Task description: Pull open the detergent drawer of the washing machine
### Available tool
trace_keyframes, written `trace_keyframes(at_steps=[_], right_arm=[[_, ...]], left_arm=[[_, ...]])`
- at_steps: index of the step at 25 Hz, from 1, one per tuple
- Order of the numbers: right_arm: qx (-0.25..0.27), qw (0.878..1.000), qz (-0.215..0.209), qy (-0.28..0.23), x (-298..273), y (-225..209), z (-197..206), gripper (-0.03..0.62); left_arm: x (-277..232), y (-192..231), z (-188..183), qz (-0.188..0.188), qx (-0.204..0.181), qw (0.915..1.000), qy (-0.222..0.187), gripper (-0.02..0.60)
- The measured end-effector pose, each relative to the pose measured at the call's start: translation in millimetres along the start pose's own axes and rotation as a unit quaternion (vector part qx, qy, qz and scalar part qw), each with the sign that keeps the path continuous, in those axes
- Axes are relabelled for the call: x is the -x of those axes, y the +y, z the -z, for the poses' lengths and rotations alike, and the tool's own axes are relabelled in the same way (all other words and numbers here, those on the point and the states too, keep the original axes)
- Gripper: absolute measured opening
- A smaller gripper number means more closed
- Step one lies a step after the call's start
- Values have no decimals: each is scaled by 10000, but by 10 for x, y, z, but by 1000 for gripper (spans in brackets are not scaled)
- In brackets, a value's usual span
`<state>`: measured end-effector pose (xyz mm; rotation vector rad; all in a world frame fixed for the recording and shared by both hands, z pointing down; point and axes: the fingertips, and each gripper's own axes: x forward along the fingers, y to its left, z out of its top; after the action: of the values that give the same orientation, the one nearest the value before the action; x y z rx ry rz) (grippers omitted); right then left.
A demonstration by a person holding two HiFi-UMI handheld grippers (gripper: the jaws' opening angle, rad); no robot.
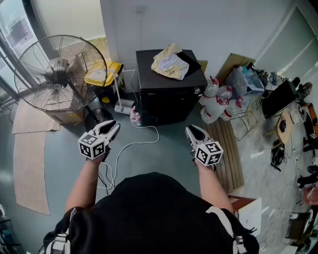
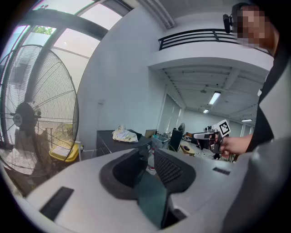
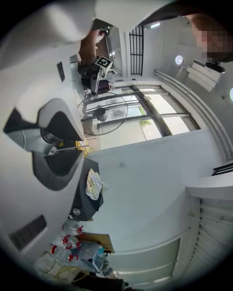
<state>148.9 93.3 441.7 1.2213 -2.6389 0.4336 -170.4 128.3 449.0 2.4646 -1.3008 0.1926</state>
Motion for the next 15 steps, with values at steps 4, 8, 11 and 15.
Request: trace_keyframes(at_steps=[4, 8, 11, 15], right_arm=[[21, 10000, 29, 11, -106, 134, -52, 61], [35, 9999, 103, -16, -170, 225, -94, 61], [-12, 9998, 178, -84, -197, 272, -120, 63], [-41, 9997, 235, -90, -210, 375, -103, 69]], left_arm=[[70, 135, -32, 43, 30, 10000, 7, 109], [114, 222, -38, 138, -26, 9999, 32, 109], [130, 273, -44, 186, -35, 9998, 13, 109], [173, 312, -32, 269, -45, 9996, 4, 109]])
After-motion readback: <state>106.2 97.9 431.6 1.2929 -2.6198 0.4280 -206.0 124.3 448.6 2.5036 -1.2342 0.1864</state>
